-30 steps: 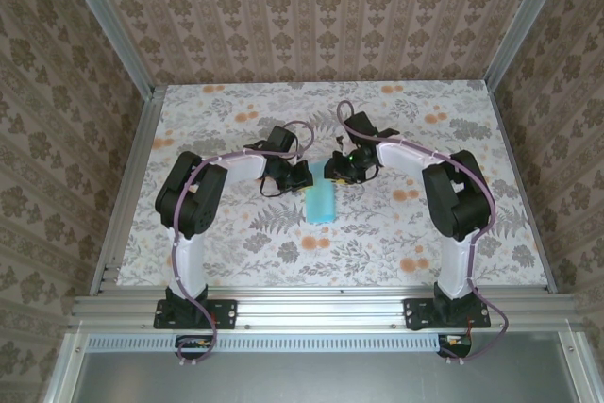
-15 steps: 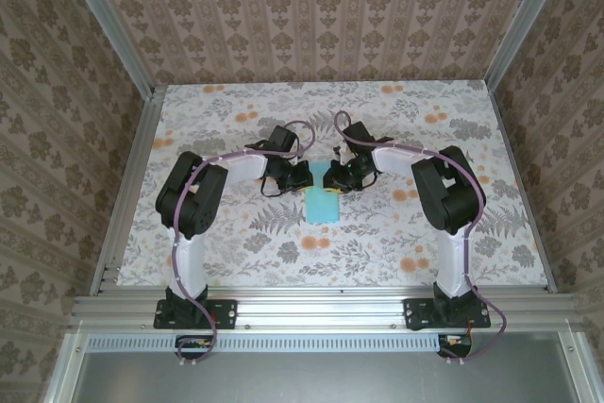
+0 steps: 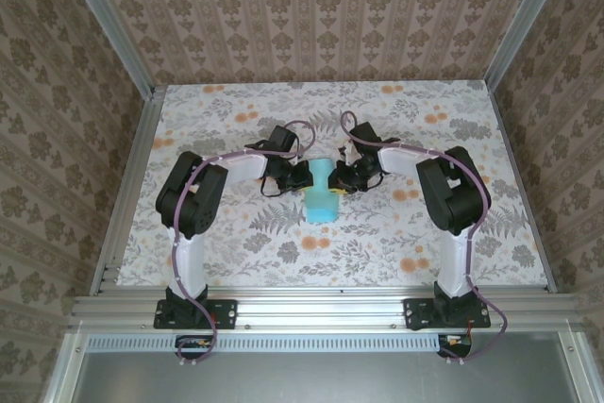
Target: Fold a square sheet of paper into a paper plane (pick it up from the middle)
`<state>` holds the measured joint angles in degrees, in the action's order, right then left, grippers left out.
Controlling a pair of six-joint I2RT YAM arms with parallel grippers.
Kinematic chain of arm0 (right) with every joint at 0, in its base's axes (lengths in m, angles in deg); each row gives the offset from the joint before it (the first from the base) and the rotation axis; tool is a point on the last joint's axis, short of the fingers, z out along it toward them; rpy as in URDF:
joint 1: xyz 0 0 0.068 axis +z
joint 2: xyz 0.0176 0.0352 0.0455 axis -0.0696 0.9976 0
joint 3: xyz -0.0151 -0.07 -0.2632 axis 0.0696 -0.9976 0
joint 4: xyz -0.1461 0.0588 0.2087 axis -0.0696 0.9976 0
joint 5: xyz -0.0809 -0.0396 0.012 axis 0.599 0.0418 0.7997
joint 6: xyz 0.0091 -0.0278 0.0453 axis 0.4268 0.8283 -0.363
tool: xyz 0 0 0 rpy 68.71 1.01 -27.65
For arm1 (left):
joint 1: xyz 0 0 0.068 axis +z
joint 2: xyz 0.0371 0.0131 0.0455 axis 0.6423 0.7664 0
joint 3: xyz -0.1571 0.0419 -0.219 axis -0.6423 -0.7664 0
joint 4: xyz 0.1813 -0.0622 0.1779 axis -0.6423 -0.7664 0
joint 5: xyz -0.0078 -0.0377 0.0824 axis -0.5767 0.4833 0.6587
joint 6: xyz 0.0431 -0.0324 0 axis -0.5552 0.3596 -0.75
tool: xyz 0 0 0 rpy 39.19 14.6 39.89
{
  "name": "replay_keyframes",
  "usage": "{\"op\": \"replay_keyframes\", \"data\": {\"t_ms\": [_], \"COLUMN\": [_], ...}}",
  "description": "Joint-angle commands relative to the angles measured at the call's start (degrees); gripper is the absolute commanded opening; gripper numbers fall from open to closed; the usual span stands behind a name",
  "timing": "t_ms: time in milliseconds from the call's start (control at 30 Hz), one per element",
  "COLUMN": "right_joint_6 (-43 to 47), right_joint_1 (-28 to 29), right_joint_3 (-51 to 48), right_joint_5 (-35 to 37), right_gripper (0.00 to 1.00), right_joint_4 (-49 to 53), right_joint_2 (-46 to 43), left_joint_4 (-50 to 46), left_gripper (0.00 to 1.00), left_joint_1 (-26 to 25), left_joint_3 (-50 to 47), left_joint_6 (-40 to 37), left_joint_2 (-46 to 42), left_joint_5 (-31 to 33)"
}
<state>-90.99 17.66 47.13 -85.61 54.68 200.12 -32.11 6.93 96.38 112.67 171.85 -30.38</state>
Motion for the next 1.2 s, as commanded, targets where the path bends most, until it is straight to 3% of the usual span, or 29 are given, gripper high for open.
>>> {"op": "replay_keyframes", "data": {"t_ms": [0, 367, 533, 833, 1167], "right_joint_6": [1.12, 1.9, 2.96, 1.93, 2.72], "right_joint_1": [0.84, 0.81, 2.12, 3.27, 3.6], "right_joint_3": [-0.91, -5.74, -5.73, -10.46, -12.24], "right_joint_5": [-2.09, 0.76, -1.05, -2.01, -5.52], "right_gripper": [0.17, 0.17, 0.17, 0.17, 0.19], "right_joint_4": [2.98, 3.63, 5.41, 3.9, 5.3], "right_joint_2": [-2.66, -1.68, -6.24, -3.29, -7.41], "left_joint_4": [-7.65, -7.76, -8.22, -8.73, -9.43], "left_gripper": [0.07, 0.07, 0.07, 0.07, 0.07], "left_joint_1": [-0.54, -0.8, -0.89, -0.98, -1.04], "left_joint_3": [-2.93, -2.4, -1.83, -0.91, 0.52], "left_joint_6": [-1.42, -1.14, -1.17, -1.17, -1.65], "left_joint_2": [5.06, 5.32, 5.29, 5.68, 5.9], "left_joint_5": [5.86, 6.06, 6.09, 6.14, 6.18]}}
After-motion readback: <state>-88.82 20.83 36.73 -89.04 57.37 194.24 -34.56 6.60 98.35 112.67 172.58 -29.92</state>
